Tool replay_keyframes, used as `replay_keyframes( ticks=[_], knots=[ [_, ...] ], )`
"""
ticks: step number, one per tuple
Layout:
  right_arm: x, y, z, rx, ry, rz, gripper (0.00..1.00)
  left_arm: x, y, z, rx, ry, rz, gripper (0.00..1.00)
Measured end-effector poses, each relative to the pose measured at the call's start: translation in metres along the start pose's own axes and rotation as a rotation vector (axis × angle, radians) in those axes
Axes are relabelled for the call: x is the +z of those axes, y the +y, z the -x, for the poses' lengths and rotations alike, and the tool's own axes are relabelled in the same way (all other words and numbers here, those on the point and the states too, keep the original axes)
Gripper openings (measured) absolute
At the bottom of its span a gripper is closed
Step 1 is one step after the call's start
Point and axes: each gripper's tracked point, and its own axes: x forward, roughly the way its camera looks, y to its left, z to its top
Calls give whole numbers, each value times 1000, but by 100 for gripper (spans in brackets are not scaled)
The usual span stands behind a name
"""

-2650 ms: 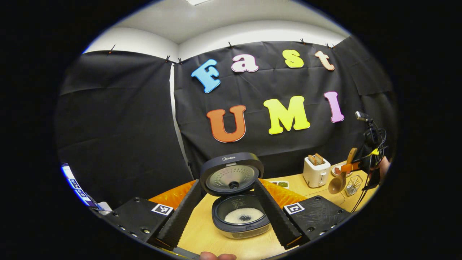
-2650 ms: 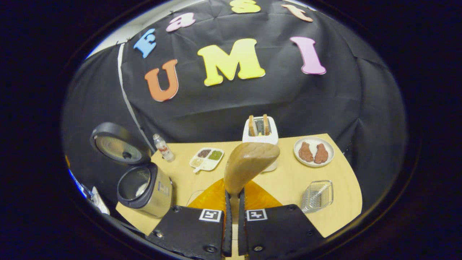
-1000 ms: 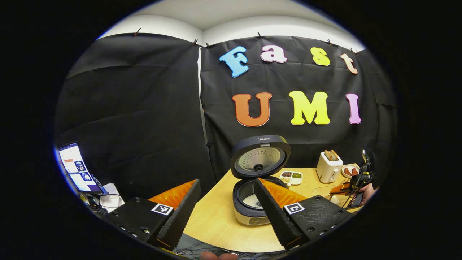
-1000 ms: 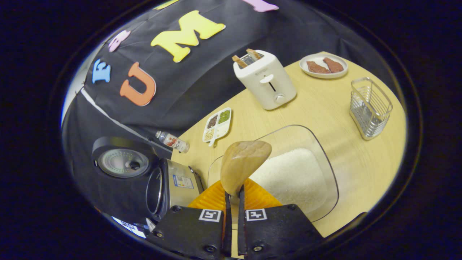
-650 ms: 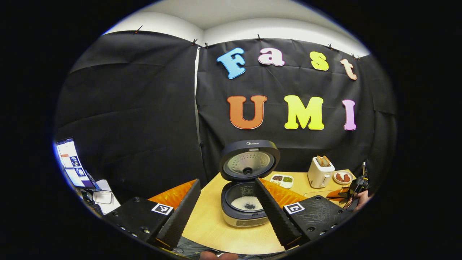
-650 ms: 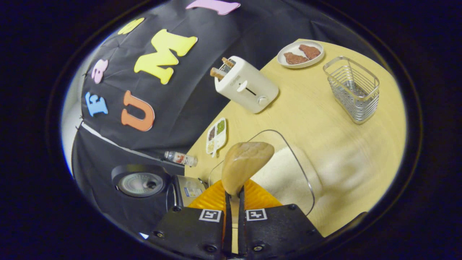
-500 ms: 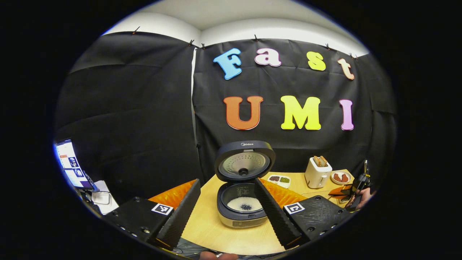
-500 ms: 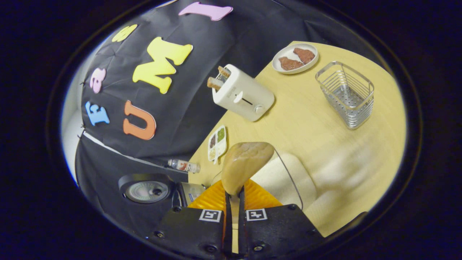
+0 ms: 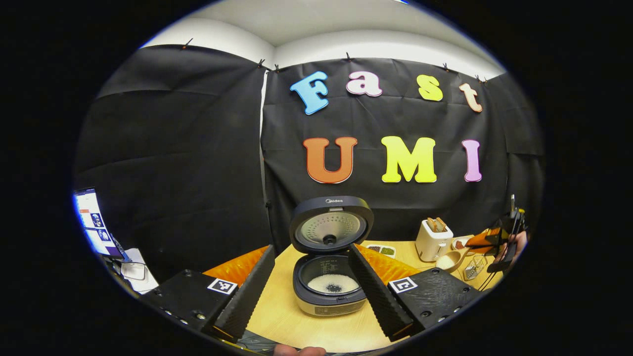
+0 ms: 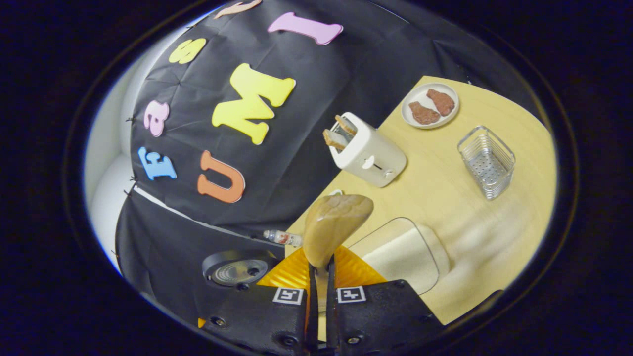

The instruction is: Close the left gripper, press the button to open the rice cooker; take a wooden spoon from the chopstick holder with the right hand, scoop a spoonful of rice and pour it into the rice cooker, then put the wooden spoon back into the chopstick holder.

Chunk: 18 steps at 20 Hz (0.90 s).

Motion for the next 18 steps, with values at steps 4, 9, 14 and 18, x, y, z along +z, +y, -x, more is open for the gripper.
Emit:
replay_keyframes(
  ticks=[4, 9, 14, 18],
  knots=[
    [-24, 75, -11, 80, 42, 71, 11, -10, 27, 6, 25, -8, -12, 96],
    [-76, 151, -48, 146, 129, 153, 12, -21, 57, 18, 69, -9, -22, 96],
    [-124, 185, -92, 142, 172, 250, 11, -31, 89, 33, 117, 8, 16, 96],
    [-152, 185, -122, 101, 183, 351, 11, -42, 118, 39, 181, 33, 42, 96]
  ],
)
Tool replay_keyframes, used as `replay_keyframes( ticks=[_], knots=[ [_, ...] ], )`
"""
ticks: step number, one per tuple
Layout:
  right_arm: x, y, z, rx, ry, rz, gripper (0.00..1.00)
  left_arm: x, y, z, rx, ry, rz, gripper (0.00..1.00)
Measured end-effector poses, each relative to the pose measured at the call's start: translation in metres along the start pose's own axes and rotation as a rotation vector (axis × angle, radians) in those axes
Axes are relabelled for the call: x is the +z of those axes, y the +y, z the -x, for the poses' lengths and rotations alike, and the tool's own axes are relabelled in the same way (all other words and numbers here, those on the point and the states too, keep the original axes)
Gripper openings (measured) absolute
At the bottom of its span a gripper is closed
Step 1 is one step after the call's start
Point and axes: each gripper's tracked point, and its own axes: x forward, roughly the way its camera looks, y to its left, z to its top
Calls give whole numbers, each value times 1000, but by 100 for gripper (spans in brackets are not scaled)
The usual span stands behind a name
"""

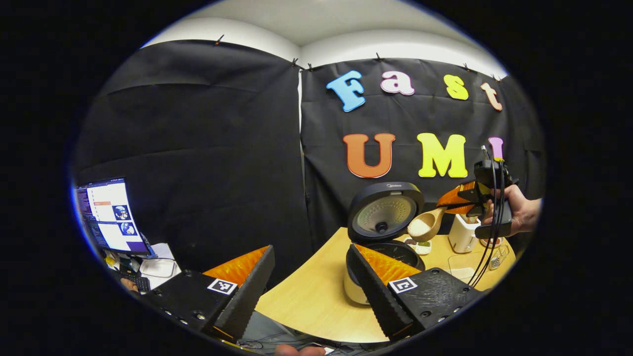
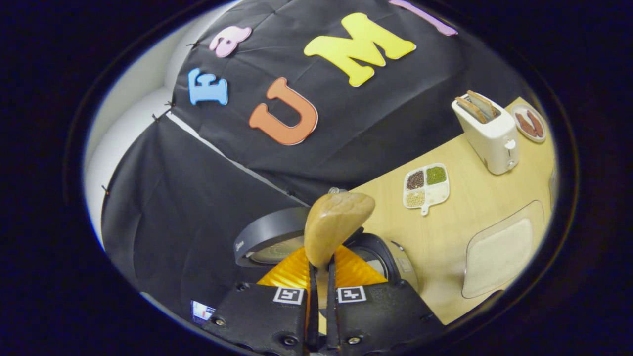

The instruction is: Close the left gripper, press the button to open the rice cooker; take a wooden spoon from the chopstick holder with the right hand, scoop a spoonful of rice and pour it into the rice cooker, then put the wooden spoon back into the chopstick holder.

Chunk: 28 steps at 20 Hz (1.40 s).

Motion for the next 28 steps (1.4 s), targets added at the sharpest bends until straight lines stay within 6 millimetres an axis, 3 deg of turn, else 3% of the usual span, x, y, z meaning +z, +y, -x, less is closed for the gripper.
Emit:
replay_keyframes(
  ticks=[3, 8, 19, 28],
  knots=[
    [-15, -1, -21, -32, 16, 67, 11, -8, 19, 5, 37, 24, 20, 96],
    [-25, -4, -35, -79, 17, 159, 11, -16, 24, 1, 65, 48, 37, 96],
    [-20, -10, -33, -168, -35, 396, 12, -32, 35, 4, 71, 78, 93, 94],
    [-26, 18, -32, -196, -82, 700, 11, -39, 34, 9, 74, 83, 99, 95]
  ],
)
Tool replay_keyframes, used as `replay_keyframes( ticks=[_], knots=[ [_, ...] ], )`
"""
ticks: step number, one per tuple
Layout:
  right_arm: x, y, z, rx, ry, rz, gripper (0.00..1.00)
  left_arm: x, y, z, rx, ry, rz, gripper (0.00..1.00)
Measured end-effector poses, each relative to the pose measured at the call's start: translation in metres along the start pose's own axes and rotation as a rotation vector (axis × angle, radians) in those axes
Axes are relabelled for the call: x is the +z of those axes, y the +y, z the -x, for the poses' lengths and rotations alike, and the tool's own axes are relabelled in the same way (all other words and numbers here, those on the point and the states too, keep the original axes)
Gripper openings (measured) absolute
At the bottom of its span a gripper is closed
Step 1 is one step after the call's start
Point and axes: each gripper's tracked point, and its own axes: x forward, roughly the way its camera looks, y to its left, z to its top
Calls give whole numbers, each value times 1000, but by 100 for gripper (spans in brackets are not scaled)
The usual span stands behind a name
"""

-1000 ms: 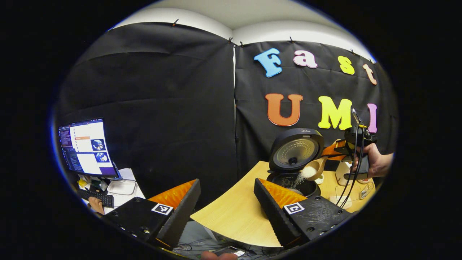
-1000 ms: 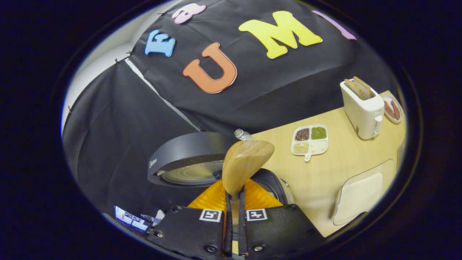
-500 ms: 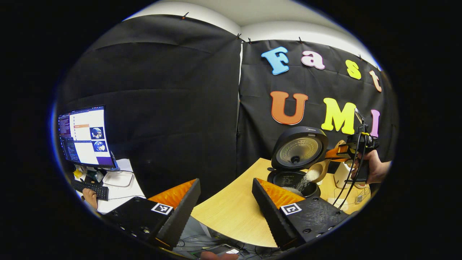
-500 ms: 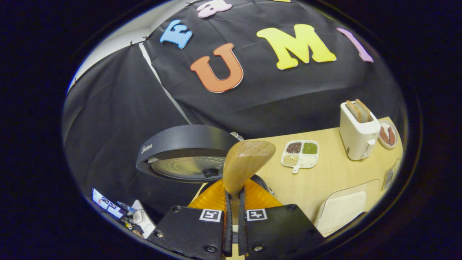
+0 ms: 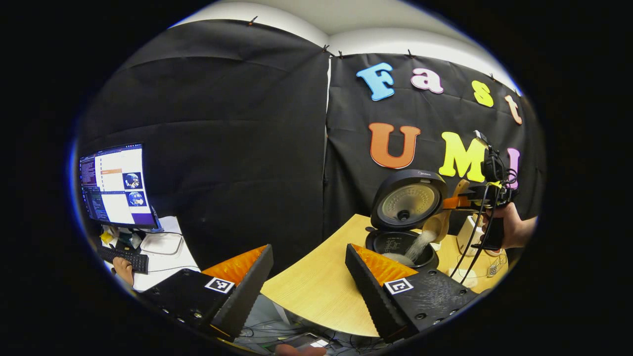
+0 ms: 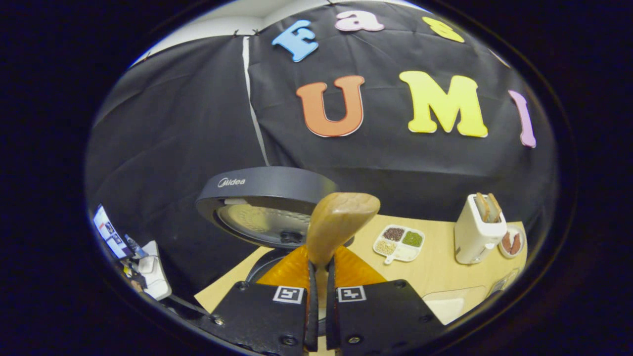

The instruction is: Close the left gripper, press the button to open the rice cooker; take a wooden spoon from the chopstick holder with the right hand, scoop a spoonful of rice and pour it into the rice cooker, then put the wooden spoon back into the chopstick holder.

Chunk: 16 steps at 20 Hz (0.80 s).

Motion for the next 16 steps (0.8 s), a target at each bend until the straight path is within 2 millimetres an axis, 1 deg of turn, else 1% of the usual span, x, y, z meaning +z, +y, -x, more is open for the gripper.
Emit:
replay_keyframes(
  ticks=[3, 6, 9, 10, 11, 13, 14, 16],
  knots=[
    [8, 11, 3, -12, -39, 129, 11, -4, 5, 2, 10, 7, 13, 95],
    [11, 22, 7, -14, -77, 244, 11, -6, 7, 3, 16, 7, 19, 95],
    [17, 27, 7, -20, -116, 358, 12, -3, 8, 4, 18, 2, 21, 95],
    [22, 26, 7, -21, -131, 398, 12, -5, 7, 5, 15, 0, 23, 95],
    [24, 26, 8, -18, -141, 427, 12, -5, 8, 5, 15, -2, 20, 95],
    [29, 33, 12, -17, -167, 475, 12, -8, 9, 2, 22, 5, 10, 95],
    [27, 40, 13, -20, -178, 500, 12, -8, 6, 0, 21, 7, 9, 95],
    [27, 46, 16, -14, -188, 524, 12, -7, 5, 0, 18, 5, 12, 95]
  ],
)
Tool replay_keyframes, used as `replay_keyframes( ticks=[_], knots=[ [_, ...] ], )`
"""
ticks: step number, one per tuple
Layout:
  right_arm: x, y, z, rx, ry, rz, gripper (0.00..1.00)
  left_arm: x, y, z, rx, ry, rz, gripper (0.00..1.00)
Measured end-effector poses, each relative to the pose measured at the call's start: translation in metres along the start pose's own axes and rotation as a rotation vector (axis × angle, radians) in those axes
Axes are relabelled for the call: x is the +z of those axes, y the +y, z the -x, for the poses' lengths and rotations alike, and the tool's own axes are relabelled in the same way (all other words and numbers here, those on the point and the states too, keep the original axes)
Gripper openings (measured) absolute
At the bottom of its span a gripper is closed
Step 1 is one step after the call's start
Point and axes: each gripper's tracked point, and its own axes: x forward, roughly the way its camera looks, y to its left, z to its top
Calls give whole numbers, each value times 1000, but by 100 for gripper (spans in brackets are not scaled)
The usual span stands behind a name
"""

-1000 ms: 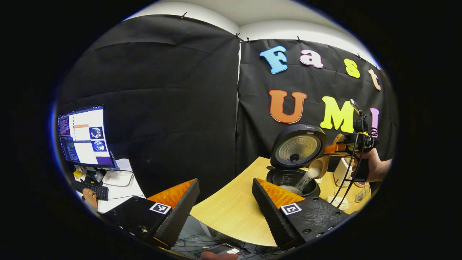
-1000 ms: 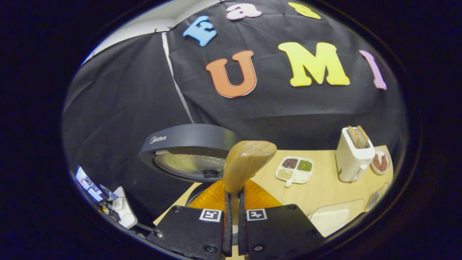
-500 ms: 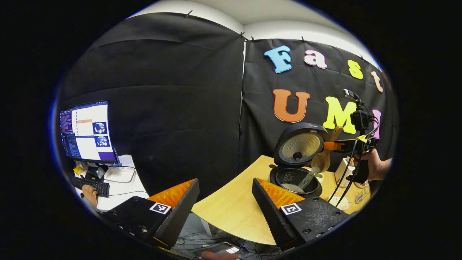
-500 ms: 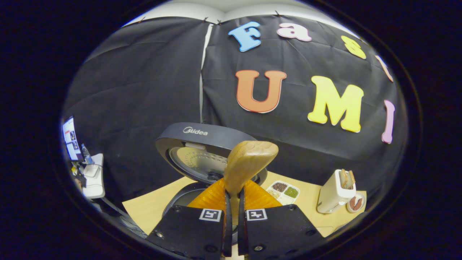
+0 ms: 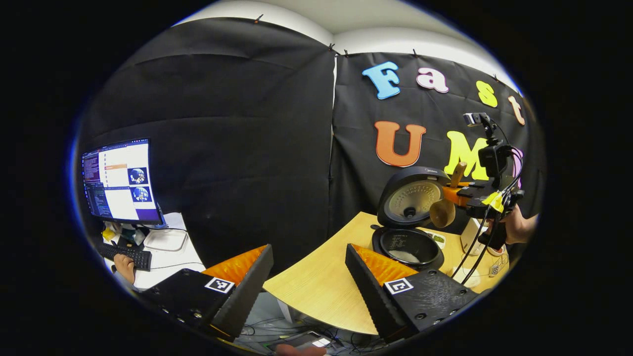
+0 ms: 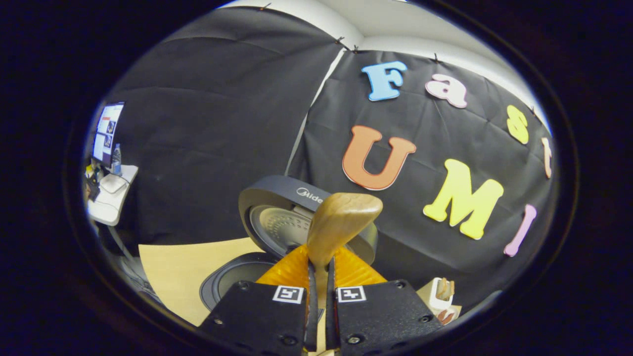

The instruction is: Close the left gripper, press the button to open the rice cooker; take a wooden spoon from the chopstick holder with the right hand, scoop a spoonful of rice and pour it into the rice cooker, then put the wooden spoon back into the chopstick holder.

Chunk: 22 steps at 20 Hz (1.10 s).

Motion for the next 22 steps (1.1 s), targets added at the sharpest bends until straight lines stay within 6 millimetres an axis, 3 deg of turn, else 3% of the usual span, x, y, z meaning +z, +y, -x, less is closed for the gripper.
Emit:
replay_keyframes(
  ticks=[3, 4, 5, 8, 13, 18, 22],
  knots=[
    [-1, -5, 2, 9, 0, -17, 11, 1, -1, 0, -7, -10, 1, 95],
    [0, -5, 1, 11, 2, -27, 16, 2, -2, 0, -11, -10, 3, 95],
    [2, -8, 2, 10, 2, -31, 12, 2, -4, 1, -13, -13, 2, 95],
    [4, -11, 8, 14, -4, -64, 11, 4, -14, 1, -20, -8, -1, 95],
    [19, -30, 40, 32, -28, -151, 11, 12, -37, 2, -43, -6, -2, 95],
    [22, -63, 84, 55, -39, -338, 11, 28, -66, 2, -80, -26, -15, 95],
    [20, -114, 117, 29, -64, -433, 12, 40, -98, -3, -126, -45, -53, 95]
  ],
)
